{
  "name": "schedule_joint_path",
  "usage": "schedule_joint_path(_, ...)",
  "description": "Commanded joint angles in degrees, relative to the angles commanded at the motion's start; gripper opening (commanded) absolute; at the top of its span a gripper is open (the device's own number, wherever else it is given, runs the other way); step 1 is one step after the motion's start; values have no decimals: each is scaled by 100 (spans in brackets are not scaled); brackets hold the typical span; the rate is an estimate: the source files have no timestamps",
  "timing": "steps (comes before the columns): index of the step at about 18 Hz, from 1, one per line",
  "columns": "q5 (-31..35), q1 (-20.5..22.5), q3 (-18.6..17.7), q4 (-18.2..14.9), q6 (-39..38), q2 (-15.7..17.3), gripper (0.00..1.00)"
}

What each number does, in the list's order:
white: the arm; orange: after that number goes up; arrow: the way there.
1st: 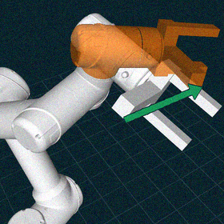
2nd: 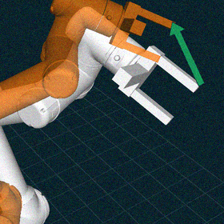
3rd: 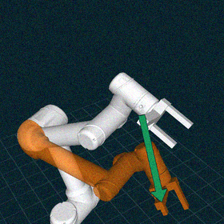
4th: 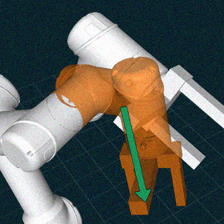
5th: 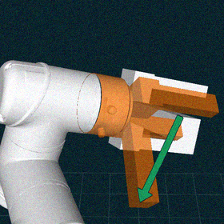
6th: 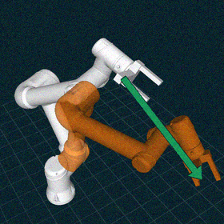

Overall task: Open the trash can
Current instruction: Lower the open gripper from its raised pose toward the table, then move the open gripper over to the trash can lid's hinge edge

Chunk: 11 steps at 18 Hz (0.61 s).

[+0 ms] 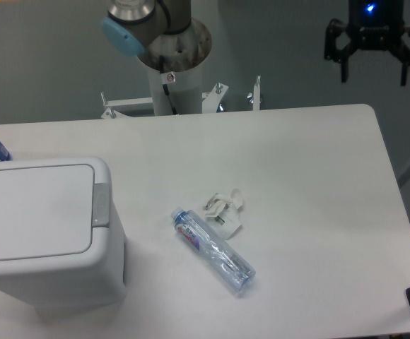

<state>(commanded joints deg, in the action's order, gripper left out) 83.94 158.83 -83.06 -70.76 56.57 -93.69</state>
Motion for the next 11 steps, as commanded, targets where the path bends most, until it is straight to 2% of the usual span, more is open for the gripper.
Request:
schedule_joint_path(2, -9, -342, 0, 315, -819, -140, 100)
schedule_joint_path(6, -18, -1124, 52, 414, -2612, -386, 100)
schedule_joint_path(8, -79, -1423, 88, 571, -3228, -527, 100)
schedule_joint_path(11, -736, -1706, 88, 914, -4177, -677, 100)
